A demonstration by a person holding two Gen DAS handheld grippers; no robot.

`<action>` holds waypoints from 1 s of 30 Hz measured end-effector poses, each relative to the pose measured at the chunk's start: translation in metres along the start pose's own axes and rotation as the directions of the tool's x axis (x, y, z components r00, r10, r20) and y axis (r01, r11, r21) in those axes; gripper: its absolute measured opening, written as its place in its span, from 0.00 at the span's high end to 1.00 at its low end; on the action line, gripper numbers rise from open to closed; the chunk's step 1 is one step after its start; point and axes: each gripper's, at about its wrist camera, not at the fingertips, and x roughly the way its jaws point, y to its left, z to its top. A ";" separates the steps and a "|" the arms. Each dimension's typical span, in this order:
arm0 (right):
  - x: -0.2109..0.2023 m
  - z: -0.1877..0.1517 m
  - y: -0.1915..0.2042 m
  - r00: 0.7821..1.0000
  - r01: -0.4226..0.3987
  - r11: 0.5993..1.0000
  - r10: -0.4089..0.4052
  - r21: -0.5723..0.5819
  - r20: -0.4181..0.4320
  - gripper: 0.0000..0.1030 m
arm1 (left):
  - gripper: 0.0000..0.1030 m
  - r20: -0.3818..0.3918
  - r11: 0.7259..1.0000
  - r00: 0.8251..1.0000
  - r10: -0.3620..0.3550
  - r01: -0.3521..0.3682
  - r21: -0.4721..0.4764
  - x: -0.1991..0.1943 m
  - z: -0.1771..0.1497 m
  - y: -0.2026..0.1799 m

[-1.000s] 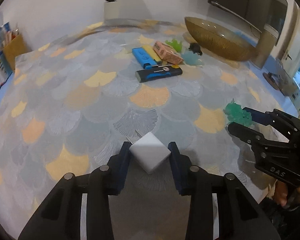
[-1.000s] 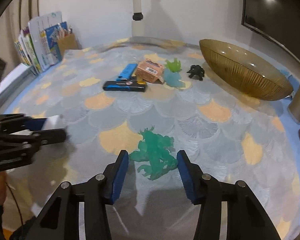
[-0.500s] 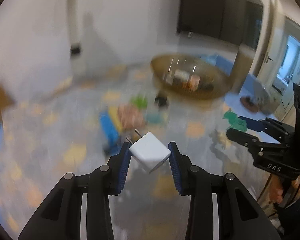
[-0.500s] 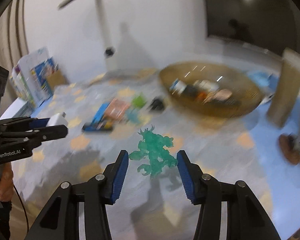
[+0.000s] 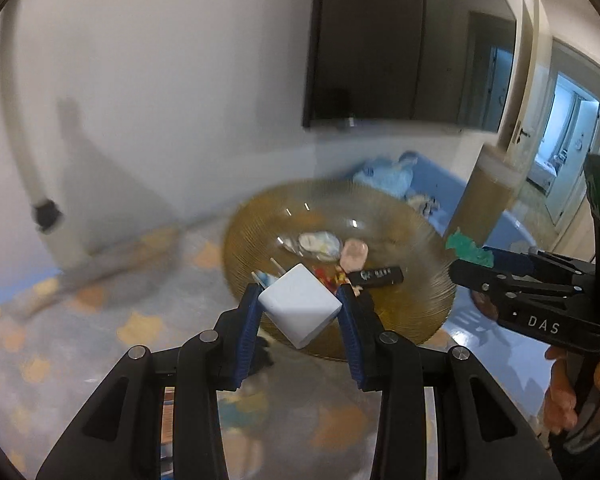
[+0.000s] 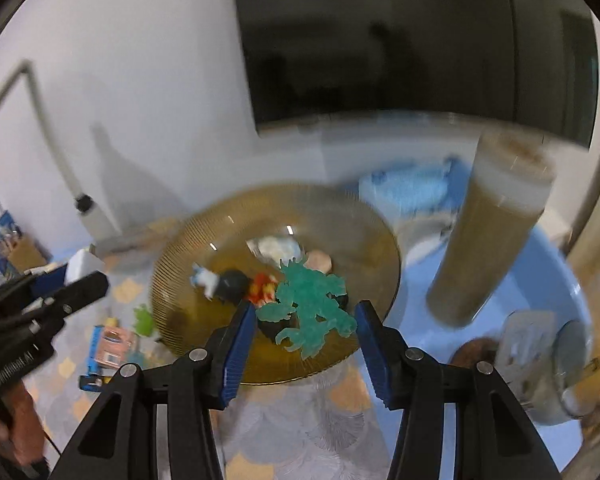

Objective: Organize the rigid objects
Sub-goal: 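Return both tools to the remaining objects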

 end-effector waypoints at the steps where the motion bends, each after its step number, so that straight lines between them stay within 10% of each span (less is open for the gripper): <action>1: 0.009 -0.002 -0.001 1.000 0.019 1.000 -0.019 0.012 -0.020 0.51 | 0.66 -0.028 1.000 1.000 -0.007 0.007 0.002 0.014 -0.003 -0.004; 6: 0.032 -0.007 -0.008 0.997 0.027 0.999 -0.025 0.032 -0.071 0.51 | 0.65 -0.069 0.999 0.997 -0.029 0.031 0.023 0.037 -0.009 -0.016; 10: 0.029 -0.001 -0.013 0.998 0.015 0.998 -0.011 0.062 -0.059 0.38 | 0.16 0.003 0.997 0.998 0.055 -0.055 0.057 0.020 -0.004 -0.022; 19: -0.030 -0.020 -0.019 0.999 -0.017 0.991 0.010 0.133 0.051 0.36 | 0.16 0.108 0.992 0.986 0.126 -0.127 -0.002 -0.076 -0.019 0.009; 30: -0.066 -0.057 0.078 0.982 -0.178 0.984 0.179 -0.009 0.061 0.35 | 0.05 0.242 0.961 0.930 0.278 -0.272 -0.057 -0.197 -0.078 0.043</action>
